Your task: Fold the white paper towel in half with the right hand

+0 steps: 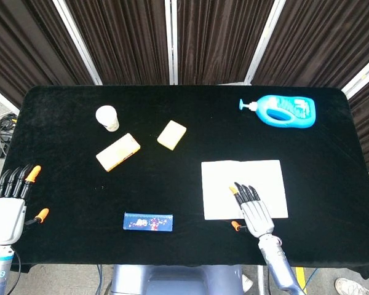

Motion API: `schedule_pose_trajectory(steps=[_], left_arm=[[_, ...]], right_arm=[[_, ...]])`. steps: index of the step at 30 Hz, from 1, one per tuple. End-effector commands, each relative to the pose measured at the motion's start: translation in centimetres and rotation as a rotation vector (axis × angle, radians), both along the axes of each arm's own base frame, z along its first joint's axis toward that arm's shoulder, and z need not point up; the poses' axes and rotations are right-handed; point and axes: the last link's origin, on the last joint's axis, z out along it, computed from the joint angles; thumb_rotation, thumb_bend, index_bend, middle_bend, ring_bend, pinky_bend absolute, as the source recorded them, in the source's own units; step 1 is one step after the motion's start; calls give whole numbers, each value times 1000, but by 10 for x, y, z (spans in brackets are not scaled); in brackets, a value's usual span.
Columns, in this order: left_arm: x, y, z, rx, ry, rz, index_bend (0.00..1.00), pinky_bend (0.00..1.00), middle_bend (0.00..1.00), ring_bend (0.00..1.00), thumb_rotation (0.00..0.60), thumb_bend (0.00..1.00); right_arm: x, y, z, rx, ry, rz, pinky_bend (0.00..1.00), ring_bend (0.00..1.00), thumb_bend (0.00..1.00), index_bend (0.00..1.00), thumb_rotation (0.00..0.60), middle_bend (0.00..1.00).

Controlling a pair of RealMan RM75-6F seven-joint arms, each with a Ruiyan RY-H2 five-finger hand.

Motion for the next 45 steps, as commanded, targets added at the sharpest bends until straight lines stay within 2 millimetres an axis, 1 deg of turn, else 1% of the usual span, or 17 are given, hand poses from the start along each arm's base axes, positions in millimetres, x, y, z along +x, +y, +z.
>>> schedule_pose_trajectory(steps=[1,12,24,26,30,33,36,39,43,45], left_arm=[[0,0,0,-1,-1,0,0,0,0,0,600,175],[1,0,-1,-3,-7,-5,0,0,0,0,600,175],[1,0,0,5,-23,-11,0,0,0,0,600,174],[2,0,1,6,-25,-13,0,0,0,0,600,174],[2,0,1,9,-30,-19,0,0,0,0,600,175],[2,0,1,12,-31,-18,0,0,0,0,600,175],[2,0,0,11,-34,-17,0,0,0,0,600,175],[3,0,0,12,-35,-20,0,0,0,0,600,175],[2,0,1,15,-37,-18,0,0,0,0,600,175],[2,0,0,14,-38,-18,0,0,0,0,600,175]], right_arm=[[0,-1,-3,2,1,-7,0,0,118,0,600,0],[0,-6,-10,6,16,-16,0,0,120,0,600,0],[-4,-11,-24,-17,38,-26,0,0,127,0,600,0],[-3,-11,-25,-40,17,-19,0,0,174,0,600,0],[2,-11,-26,-90,-57,-13,0,0,378,0,600,0],[7,-11,-23,-133,-141,-20,0,0,451,0,600,0],[10,-14,-21,-170,-187,-28,0,0,485,0,600,0],[12,-15,-20,-179,-225,-49,0,0,497,0,600,0],[15,-16,-19,-185,-242,-57,0,0,477,0,600,0],[15,-17,-20,-181,-231,-62,0,0,450,0,600,0]])
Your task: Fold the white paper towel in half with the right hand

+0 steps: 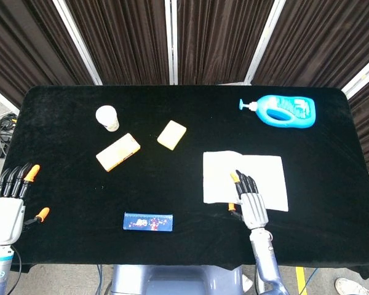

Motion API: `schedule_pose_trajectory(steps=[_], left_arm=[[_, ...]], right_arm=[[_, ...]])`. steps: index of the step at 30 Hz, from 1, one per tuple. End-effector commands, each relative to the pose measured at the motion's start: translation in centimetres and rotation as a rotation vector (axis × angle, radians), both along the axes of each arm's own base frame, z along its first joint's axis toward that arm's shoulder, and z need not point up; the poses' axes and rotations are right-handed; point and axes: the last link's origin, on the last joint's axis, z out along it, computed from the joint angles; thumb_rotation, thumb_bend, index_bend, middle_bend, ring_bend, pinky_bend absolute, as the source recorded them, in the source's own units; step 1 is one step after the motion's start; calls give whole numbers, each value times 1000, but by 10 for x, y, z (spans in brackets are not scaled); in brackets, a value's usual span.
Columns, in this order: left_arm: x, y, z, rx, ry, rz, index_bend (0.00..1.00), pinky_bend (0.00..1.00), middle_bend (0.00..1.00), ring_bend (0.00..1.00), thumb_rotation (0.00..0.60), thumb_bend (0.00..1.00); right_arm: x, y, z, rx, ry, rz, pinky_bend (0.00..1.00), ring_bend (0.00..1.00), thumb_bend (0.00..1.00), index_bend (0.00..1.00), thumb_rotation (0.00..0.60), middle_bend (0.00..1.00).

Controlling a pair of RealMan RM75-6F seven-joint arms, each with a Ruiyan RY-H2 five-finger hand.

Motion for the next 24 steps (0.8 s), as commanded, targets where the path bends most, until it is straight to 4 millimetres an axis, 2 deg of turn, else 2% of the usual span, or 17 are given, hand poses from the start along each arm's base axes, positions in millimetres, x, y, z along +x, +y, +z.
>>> schedule_pose_trajectory(steps=[1,16,17,21,24], left_arm=[[0,0,0,0,-1,-1,0,0,0,0,600,175],[1,0,3,5,-16,-2,0,0,0,0,600,176],[1,0,2,5,-16,-2,0,0,0,0,600,176],[1,-1,3,5,-19,-4,0,0,0,0,600,176],[1,-1,3,5,-18,-6,0,0,0,0,600,177]], right_arm=[[-1,-2,-1,7,7,-12,0,0,444,0,600,0],[20,-10,-14,22,1,-30,0,0,388,16,600,0],[21,-10,-14,14,-9,-30,0,0,385,60,600,0],[24,-11,-9,-28,-50,-44,0,0,378,355,600,0],[23,-11,-6,-52,-58,-55,0,0,393,444,600,0]])
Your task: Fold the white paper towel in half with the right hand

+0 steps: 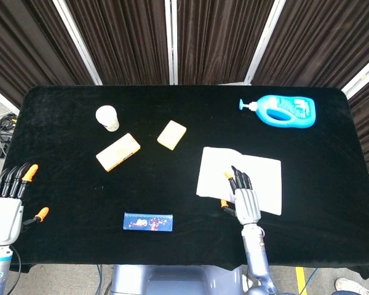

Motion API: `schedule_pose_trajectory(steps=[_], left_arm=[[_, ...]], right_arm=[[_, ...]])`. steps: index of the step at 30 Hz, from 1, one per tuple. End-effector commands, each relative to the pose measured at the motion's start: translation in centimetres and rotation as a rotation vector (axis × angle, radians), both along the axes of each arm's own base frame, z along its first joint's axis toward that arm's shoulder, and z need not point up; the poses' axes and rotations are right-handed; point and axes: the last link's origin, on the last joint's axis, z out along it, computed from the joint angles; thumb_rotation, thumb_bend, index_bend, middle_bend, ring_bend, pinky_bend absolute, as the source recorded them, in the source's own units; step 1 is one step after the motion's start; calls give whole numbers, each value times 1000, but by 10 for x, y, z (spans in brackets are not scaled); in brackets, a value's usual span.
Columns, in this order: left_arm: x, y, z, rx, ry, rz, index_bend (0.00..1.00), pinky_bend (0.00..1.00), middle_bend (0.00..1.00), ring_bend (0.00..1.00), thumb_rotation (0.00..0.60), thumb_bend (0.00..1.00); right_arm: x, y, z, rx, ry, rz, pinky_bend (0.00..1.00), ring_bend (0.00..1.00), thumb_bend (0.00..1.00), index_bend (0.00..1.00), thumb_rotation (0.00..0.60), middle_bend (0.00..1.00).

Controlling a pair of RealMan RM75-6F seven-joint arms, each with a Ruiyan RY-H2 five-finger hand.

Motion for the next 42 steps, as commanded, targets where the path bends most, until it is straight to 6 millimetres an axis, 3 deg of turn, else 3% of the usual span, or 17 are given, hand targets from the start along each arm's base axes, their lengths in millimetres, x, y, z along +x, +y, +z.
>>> schedule_pose_trajectory(steps=[1,18,22,29,34,42], left_arm=[[0,0,0,-1,1,-1,0,0,0,0,600,177],[1,0,-4,-9,13,-1,0,0,0,0,600,179],[0,0,-5,-11,16,0,0,0,0,0,600,180],[1,-1,-6,-14,19,0,0,0,0,0,600,182],[1,-1,-5,-12,16,0,0,0,0,0,600,185],[1,-1,-6,-17,21,-1,0,0,0,0,600,188]], right_arm=[[0,1,3,-23,-12,-13,0,0,398,449,600,0],[-16,-8,32,-125,-256,-237,0,0,430,476,600,0],[-21,-11,42,-142,-297,-257,0,0,376,359,600,0],[-22,-12,45,-153,-289,-262,0,0,312,24,600,0],[-23,-16,49,-165,-318,-282,0,0,297,0,600,0],[-20,-18,66,-151,-520,-361,0,0,299,5,600,0]])
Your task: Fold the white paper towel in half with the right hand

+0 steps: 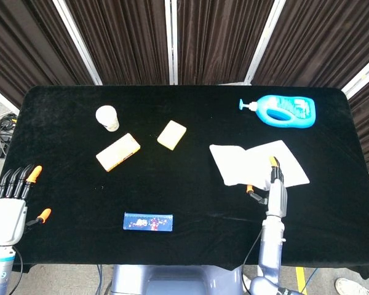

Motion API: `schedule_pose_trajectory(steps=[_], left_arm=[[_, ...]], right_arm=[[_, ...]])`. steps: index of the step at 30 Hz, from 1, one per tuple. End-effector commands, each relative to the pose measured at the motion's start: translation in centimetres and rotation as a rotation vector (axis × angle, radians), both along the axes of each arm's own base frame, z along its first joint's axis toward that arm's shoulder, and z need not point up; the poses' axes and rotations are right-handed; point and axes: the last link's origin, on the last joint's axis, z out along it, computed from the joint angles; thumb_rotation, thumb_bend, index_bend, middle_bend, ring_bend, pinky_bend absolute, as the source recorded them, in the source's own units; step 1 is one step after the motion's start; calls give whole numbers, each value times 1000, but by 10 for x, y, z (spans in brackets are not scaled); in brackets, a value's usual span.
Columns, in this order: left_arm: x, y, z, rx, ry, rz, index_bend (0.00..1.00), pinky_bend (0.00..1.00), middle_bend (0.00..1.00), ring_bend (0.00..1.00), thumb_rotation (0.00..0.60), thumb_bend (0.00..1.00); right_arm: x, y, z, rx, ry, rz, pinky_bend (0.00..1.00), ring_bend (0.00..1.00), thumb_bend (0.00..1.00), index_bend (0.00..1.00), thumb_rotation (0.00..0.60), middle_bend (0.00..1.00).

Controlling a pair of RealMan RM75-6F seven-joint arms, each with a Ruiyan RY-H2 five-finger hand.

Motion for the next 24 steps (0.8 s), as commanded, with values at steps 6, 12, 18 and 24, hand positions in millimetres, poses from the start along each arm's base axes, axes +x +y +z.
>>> schedule_pose_trajectory(steps=[6,12,18,24], left_arm=[[1,-1,0,0,-2,-5,0,0,0,0,600,188],[1,-1,0,1,-2,-8,0,0,0,0,600,189],[2,-1,-1,-1,-3,-10,0,0,0,0,600,189],[2,-2,-1,-3,-2,-11,0,0,0,0,600,190]], right_arm=[[-6,-2,14,-1,-213,-112,0,0,301,85,600,0],[-11,-7,23,-36,-241,-153,0,0,308,0,600,0],[-15,-10,31,-89,-272,-185,0,0,308,0,600,0],[-20,-9,36,-130,-249,-189,0,0,308,0,600,0]])
